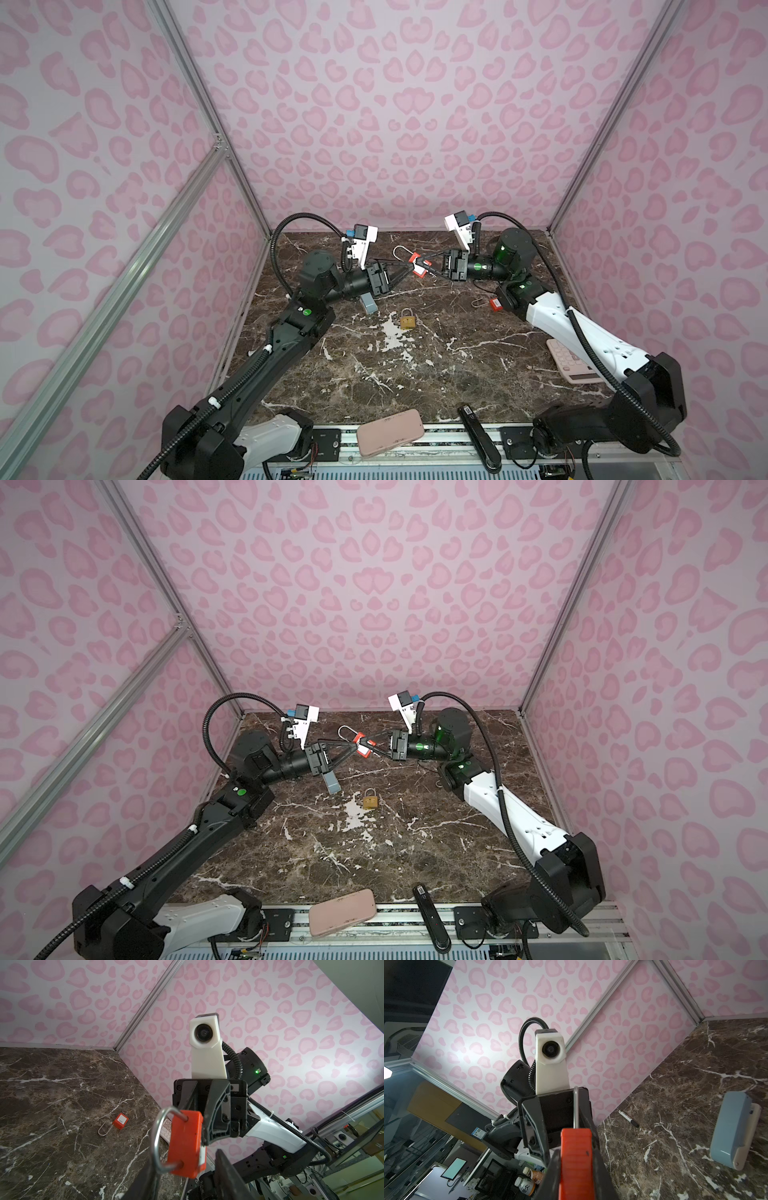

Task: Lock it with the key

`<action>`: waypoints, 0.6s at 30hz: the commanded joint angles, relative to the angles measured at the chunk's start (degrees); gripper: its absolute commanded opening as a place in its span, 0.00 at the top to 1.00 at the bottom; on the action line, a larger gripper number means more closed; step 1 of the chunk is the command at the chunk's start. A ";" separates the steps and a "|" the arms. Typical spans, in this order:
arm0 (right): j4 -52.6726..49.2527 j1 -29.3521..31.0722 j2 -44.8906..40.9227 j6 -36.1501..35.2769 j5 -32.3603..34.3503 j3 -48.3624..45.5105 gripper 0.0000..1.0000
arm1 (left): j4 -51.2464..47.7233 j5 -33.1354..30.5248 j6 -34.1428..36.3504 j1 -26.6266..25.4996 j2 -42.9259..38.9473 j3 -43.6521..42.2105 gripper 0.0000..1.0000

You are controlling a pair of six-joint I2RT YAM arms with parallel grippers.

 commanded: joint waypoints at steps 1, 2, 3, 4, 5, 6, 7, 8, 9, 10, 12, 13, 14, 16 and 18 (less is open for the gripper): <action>3.10 0.26 0.26 0.43 0.24 0.05 1.00 | 2.89 0.14 0.05 0.01 -0.49 -0.43 0.63; 3.10 0.50 0.33 0.36 0.24 0.09 1.00 | 2.85 0.20 -0.02 -0.02 -0.49 -0.44 0.63; 3.11 0.59 0.33 0.36 0.33 0.13 1.00 | 2.87 0.19 -0.01 0.02 -0.49 -0.44 0.65; 3.17 0.71 0.35 0.34 0.41 0.00 1.00 | 2.87 0.25 -0.03 0.02 -0.40 -0.29 0.67; 3.27 0.75 0.37 0.36 0.48 0.00 1.00 | 2.94 0.32 -0.06 0.02 -0.32 -0.35 0.68; 3.35 0.86 0.48 0.36 0.52 0.04 1.00 | 2.94 0.41 -0.05 -0.01 -0.32 -0.28 0.68; 3.44 0.85 0.54 0.44 0.55 -0.01 1.00 | 3.00 0.38 -0.09 0.02 -0.23 -0.37 0.69; 3.54 0.87 0.56 0.52 0.70 0.01 1.00 | 3.07 0.39 -0.08 -0.03 -0.23 -0.41 0.69; 3.65 1.02 0.57 0.48 0.69 0.06 1.00 | 3.07 0.36 -0.10 -0.05 -0.23 -0.50 0.69; 3.70 1.12 0.64 0.49 0.62 0.07 1.00 | 3.07 0.33 -0.10 -0.07 -0.23 -0.44 0.70; 3.71 1.21 0.65 0.51 0.60 -0.02 1.00 | 3.11 0.33 -0.10 -0.07 -0.23 -0.51 0.74; 3.75 1.17 0.68 0.53 0.59 -0.01 1.00 | 3.12 0.32 -0.08 -0.07 -0.29 -0.63 0.76; 3.72 1.19 0.66 0.53 0.59 -0.09 1.00 | 3.10 0.33 0.04 -0.11 -0.30 -0.64 0.80; 3.70 1.20 0.66 0.51 0.60 -0.17 1.00 | 3.20 0.24 -0.01 -0.07 -0.32 -0.70 0.86; 3.70 1.20 0.61 0.38 0.60 -0.23 1.00 | 3.19 0.18 0.06 -0.09 -0.32 -0.81 0.91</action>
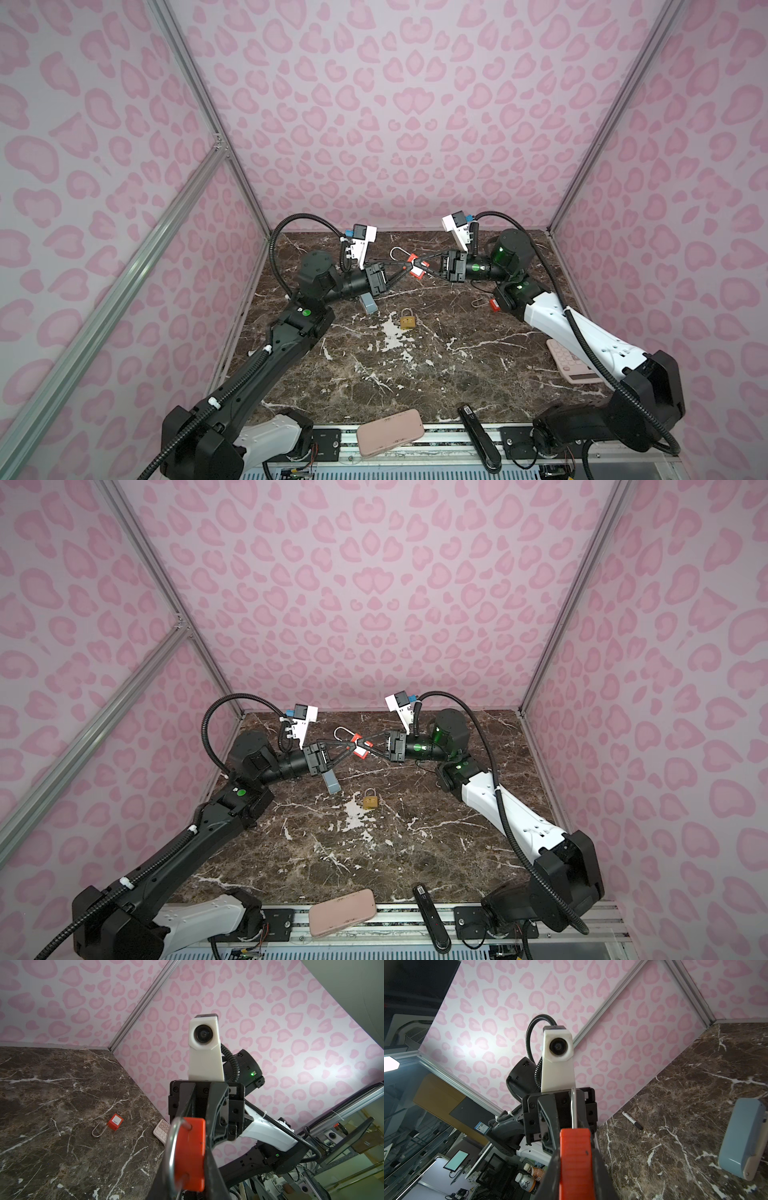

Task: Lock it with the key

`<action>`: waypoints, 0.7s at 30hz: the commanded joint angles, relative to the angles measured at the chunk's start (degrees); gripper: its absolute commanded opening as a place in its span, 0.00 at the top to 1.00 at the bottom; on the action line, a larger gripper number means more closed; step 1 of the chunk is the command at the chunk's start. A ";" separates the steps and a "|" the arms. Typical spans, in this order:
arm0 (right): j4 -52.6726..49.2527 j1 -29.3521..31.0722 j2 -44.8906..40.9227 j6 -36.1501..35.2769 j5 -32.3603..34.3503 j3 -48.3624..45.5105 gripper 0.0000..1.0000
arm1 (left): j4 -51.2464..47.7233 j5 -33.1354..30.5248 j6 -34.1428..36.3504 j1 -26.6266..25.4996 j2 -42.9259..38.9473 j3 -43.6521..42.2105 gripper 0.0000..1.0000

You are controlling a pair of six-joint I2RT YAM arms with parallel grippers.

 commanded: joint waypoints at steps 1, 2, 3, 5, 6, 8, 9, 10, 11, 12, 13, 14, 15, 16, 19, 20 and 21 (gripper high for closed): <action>1.71 0.23 0.15 0.38 0.93 -0.30 0.96 | 1.68 -0.71 1.93 -0.05 -0.21 -0.29 0.92; 1.69 0.19 0.12 0.21 1.00 -0.36 0.84 | 1.60 -0.89 2.01 -0.09 -0.32 -0.33 0.94; 1.58 0.15 0.11 0.12 1.01 -0.38 0.74 | 1.58 -1.07 2.17 -0.05 -0.42 -0.37 0.95; 1.59 0.01 -0.05 0.11 1.11 -0.38 0.59 | 1.72 -1.65 2.20 -0.09 -0.67 -0.47 0.96; 1.54 -0.09 -0.04 0.12 1.11 -0.31 0.56 | 1.92 -1.87 2.23 -0.05 -0.77 -0.64 0.96; 1.53 -0.36 -0.23 0.11 0.92 -0.51 0.52 | 2.12 -2.43 2.21 0.02 -1.04 -0.81 0.96; 1.46 -0.67 -0.40 0.18 0.85 -0.64 0.51 | 2.18 -2.68 2.28 0.04 -1.17 -0.90 0.96; 1.60 -0.98 -0.58 0.24 0.71 -0.87 0.50 | 2.29 -2.89 2.25 0.04 -1.26 -0.96 0.96; 1.85 -1.34 -0.76 0.44 0.51 -1.12 0.49 | 2.42 -3.20 2.22 0.04 -1.47 -1.02 0.96; 2.09 -1.69 -1.03 0.51 0.28 -1.48 0.48 | 2.42 -3.50 2.34 0.13 -1.65 -1.09 0.96; 2.30 -2.04 -1.26 0.71 0.06 -1.87 0.48 | 2.50 -3.79 2.37 0.09 -1.87 -1.15 0.96; 2.28 -2.42 -1.46 0.82 -0.18 -2.30 0.48 | 2.63 -4.07 2.46 0.21 -2.09 -1.12 0.96; 2.36 -2.57 -1.62 0.95 -0.24 -2.69 0.48 | 2.74 -4.17 2.43 0.14 -2.25 -1.16 0.96; 2.41 -2.84 -1.80 0.98 -0.43 -3.21 0.48 | 2.89 -4.26 2.42 0.28 -2.36 -1.16 0.96; 2.50 -3.19 -2.19 1.09 -0.84 -4.44 0.47 | 3.05 -4.21 2.20 0.39 -2.22 -0.82 0.96; 2.51 -3.22 -2.27 1.09 -0.88 -4.92 0.48 | 3.13 -4.18 2.17 0.33 -2.20 -0.82 0.96; 2.59 -3.21 -2.36 1.10 -0.91 -5.41 0.48 | 3.32 -4.26 2.08 0.46 -2.11 -0.72 0.96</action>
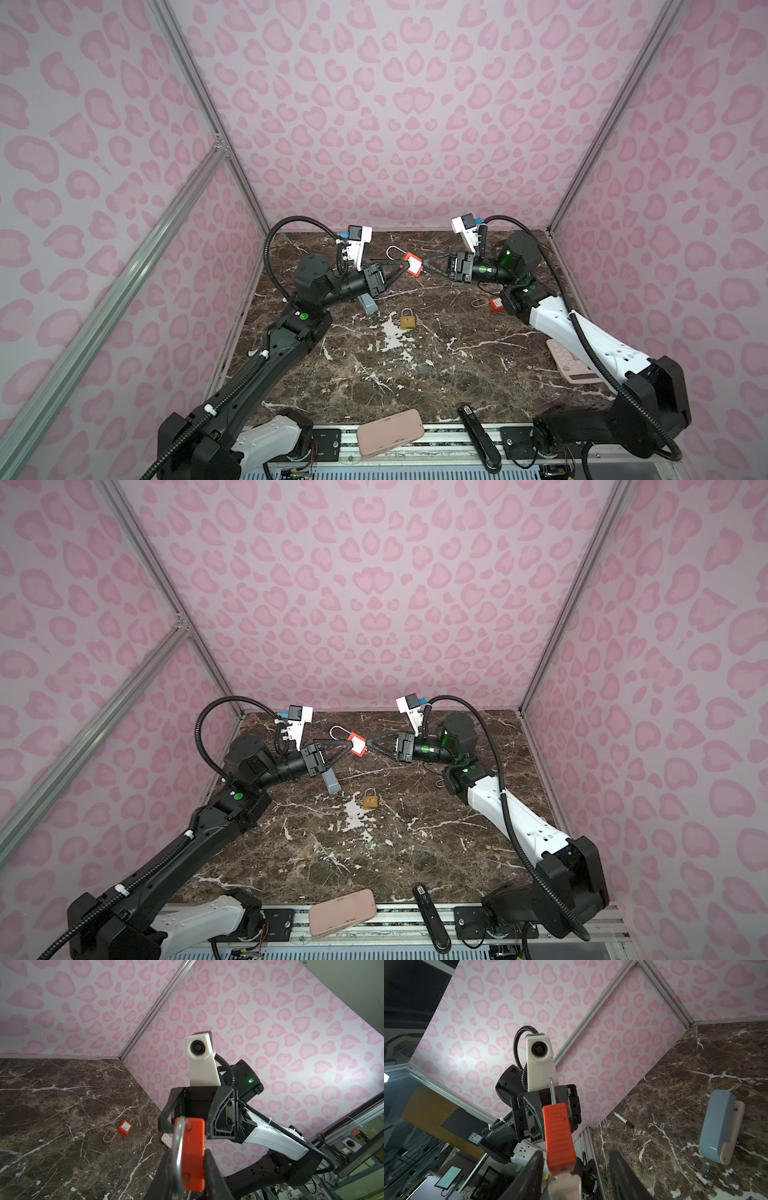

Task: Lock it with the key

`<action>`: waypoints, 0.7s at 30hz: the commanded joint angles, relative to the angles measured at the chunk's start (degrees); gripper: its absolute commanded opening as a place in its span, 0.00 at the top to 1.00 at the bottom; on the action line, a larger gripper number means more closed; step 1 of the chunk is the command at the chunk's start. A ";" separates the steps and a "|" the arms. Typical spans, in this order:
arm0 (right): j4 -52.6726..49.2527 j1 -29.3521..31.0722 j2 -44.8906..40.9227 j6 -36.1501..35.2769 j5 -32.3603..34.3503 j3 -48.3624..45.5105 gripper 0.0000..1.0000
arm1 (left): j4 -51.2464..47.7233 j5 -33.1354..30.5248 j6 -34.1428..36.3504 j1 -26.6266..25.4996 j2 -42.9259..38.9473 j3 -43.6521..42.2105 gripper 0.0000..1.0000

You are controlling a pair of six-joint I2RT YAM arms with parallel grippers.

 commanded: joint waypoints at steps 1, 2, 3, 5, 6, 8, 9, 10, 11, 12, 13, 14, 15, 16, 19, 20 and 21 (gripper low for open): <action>2.02 -0.03 -0.34 0.04 -1.11 -1.42 0.48 | 3.53 -0.21 0.12 0.20 -0.24 0.32 0.96; 2.47 -0.03 -0.30 0.18 -1.39 -1.87 0.48 | 3.70 -0.22 0.04 0.20 -0.22 0.28 0.96; 2.91 -0.04 -0.38 0.57 -1.66 -2.36 0.48 | 3.80 -0.22 -0.05 0.20 -0.13 0.25 0.96; 3.75 0.05 -0.55 1.10 -2.05 -3.22 0.48 | 4.06 -0.22 -0.19 0.15 -0.04 0.24 0.96; 3.83 0.06 -0.71 1.11 -2.14 -3.59 0.48 | 4.15 -0.22 -0.24 0.19 0.01 0.19 0.96; 3.84 0.05 -1.02 1.11 -1.97 -4.14 0.48 | 4.41 -0.22 -0.27 0.27 0.09 0.23 0.96; 3.84 0.01 -1.19 1.10 -1.97 -4.44 0.48 | 4.56 -0.13 -0.42 0.28 0.14 0.24 0.96; 3.71 0.05 -1.18 1.02 -1.97 -4.64 0.48 | 4.68 -0.13 -0.49 0.26 0.20 0.24 0.96; 3.83 0.01 -1.20 0.95 -1.97 -4.88 0.49 | 4.85 -0.13 -0.54 0.28 0.22 0.24 0.96; 3.82 0.11 -1.10 0.85 -2.05 -5.15 0.49 | 4.94 -0.13 -0.68 0.28 0.22 0.27 0.96; 4.01 0.13 -1.02 0.76 -2.21 -5.25 0.49 | 5.03 -0.12 -0.75 0.28 0.22 0.17 0.96; 4.31 0.21 -0.77 0.76 -2.40 -5.53 0.49 | 5.11 -0.08 -0.78 0.37 0.31 0.16 0.96; 4.49 0.32 -0.61 0.77 -2.47 -5.76 0.50 | 5.17 -0.04 -0.81 0.35 0.31 0.07 0.96; 4.58 0.56 -0.40 0.74 -2.58 -5.86 0.50 | 5.23 -0.04 -0.93 0.35 0.25 -0.04 0.96; 4.72 0.66 0.01 0.67 -2.45 -5.90 0.50 | 5.24 -0.04 -0.92 0.33 0.09 -0.17 0.96; 4.80 0.66 0.17 0.63 -2.41 -5.97 0.50 | 5.30 -0.04 -0.95 0.37 0.05 -0.24 0.96; 4.86 0.68 0.29 0.59 -2.27 -5.98 0.51 | 5.26 -0.04 -1.02 0.37 -0.02 -0.29 0.96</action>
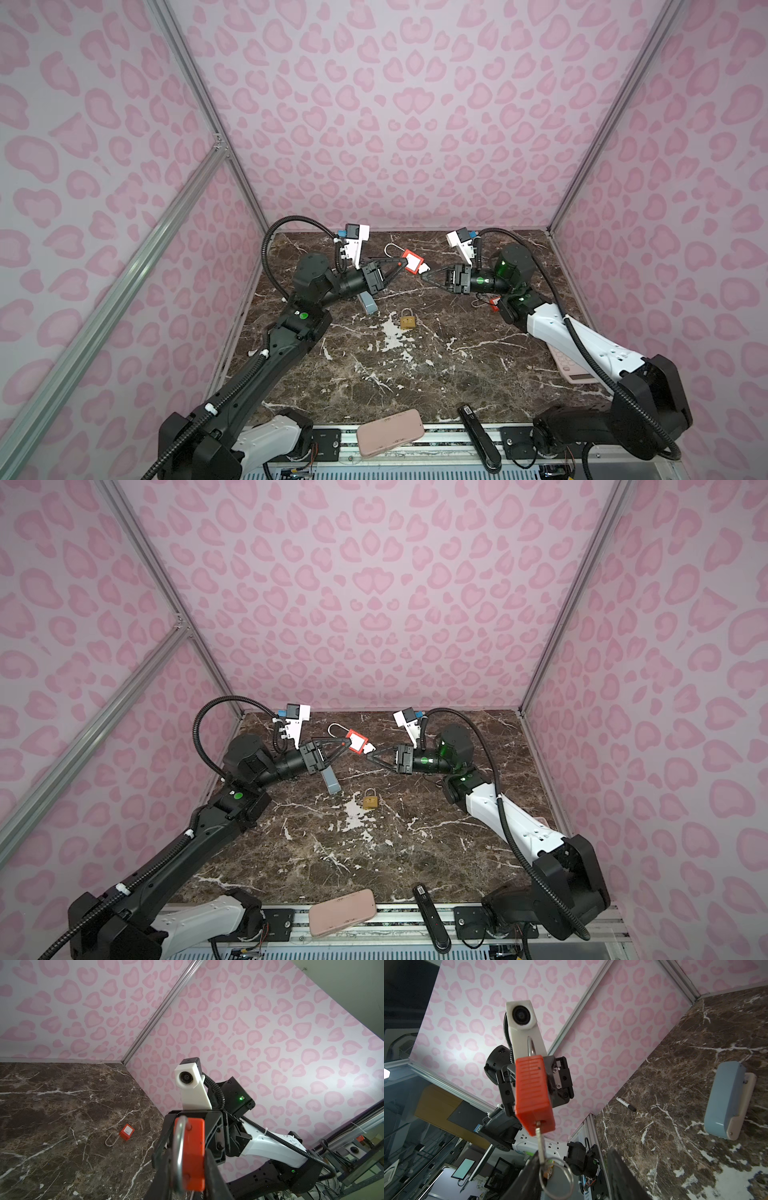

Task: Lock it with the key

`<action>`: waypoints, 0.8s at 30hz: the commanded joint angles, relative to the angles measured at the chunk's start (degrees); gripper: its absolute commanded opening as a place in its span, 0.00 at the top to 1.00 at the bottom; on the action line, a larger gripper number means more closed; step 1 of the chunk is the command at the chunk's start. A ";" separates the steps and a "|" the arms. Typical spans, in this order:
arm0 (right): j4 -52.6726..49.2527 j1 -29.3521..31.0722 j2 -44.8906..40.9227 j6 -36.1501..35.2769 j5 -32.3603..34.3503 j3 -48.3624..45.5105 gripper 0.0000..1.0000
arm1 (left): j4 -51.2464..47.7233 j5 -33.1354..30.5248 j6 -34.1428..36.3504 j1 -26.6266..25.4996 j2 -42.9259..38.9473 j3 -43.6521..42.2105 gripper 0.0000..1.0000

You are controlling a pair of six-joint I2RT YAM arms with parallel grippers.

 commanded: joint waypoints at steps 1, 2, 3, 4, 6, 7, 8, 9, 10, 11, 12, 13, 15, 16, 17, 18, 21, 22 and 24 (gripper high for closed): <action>2.03 0.15 0.64 -0.14 -0.17 -0.25 0.51 | 3.96 0.29 -0.35 0.04 -0.28 -0.23 0.96; 2.32 0.19 0.77 -0.16 -0.07 -0.16 0.51 | 3.98 0.29 -0.35 0.00 -0.33 -0.23 0.96; 2.62 0.08 0.90 -0.05 -0.07 -0.14 0.51 | 3.85 0.29 -0.30 0.04 -0.39 -0.32 0.96; 2.89 0.14 1.11 0.04 -0.09 0.00 0.51 | 3.90 0.20 -0.29 0.04 -0.49 -0.43 0.96; 3.43 0.20 1.09 -0.04 0.06 0.08 0.52 | 3.92 0.11 -0.30 0.02 -0.57 -0.54 0.96; 3.95 0.23 1.05 -0.17 0.11 -0.12 0.52 | 3.86 0.11 -0.45 0.01 -0.64 -0.64 0.96; 4.80 0.19 0.82 -0.14 0.27 -0.44 0.52 | 3.88 0.13 -0.45 0.04 -0.68 -0.61 0.96; 5.56 0.16 0.48 -0.14 0.43 -0.80 0.52 | 3.89 0.20 -0.47 0.04 -0.59 -0.63 0.96; 6.29 0.23 0.13 -0.16 0.74 -1.07 0.52 | 3.81 0.28 -0.49 0.10 -0.59 -0.54 0.96; 6.58 0.19 -0.22 -0.26 1.13 -1.32 0.52 | 3.74 0.29 -0.46 0.09 -0.58 -0.58 0.96; 6.57 0.16 -0.56 -0.45 1.51 -1.43 0.52 | 3.74 0.29 -0.52 0.13 -0.58 -0.53 0.96; 6.28 0.17 -0.83 -0.87 1.88 -1.40 0.52 | 3.73 0.28 -0.46 0.09 -0.47 -0.54 0.96; 5.85 0.23 -1.21 -1.27 2.56 -1.38 0.53 | 3.83 0.29 -0.48 0.12 -0.46 -0.57 0.96; 5.86 0.16 -1.25 -1.23 2.59 -1.35 0.54 | 3.92 0.29 -0.50 0.11 -0.48 -0.62 0.96; 5.99 0.24 -1.24 -1.20 2.57 -1.19 0.55 | 3.89 0.29 -0.52 0.06 -0.41 -0.63 0.96; 6.08 0.16 -1.31 -1.14 2.53 -1.06 0.57 | 3.86 0.29 -0.62 0.11 -0.41 -0.62 0.96; 6.60 0.20 -1.15 -0.48 2.29 -0.74 0.65 | 3.98 0.28 -0.57 0.09 -0.41 -0.68 0.96; 6.86 0.22 -1.06 -0.24 2.24 -0.58 0.68 | 3.94 0.29 -0.62 0.16 -0.41 -0.76 0.96; 7.16 0.22 -1.02 0.02 2.22 -0.45 0.71 | 4.00 0.29 -0.62 0.15 -0.40 -0.77 0.96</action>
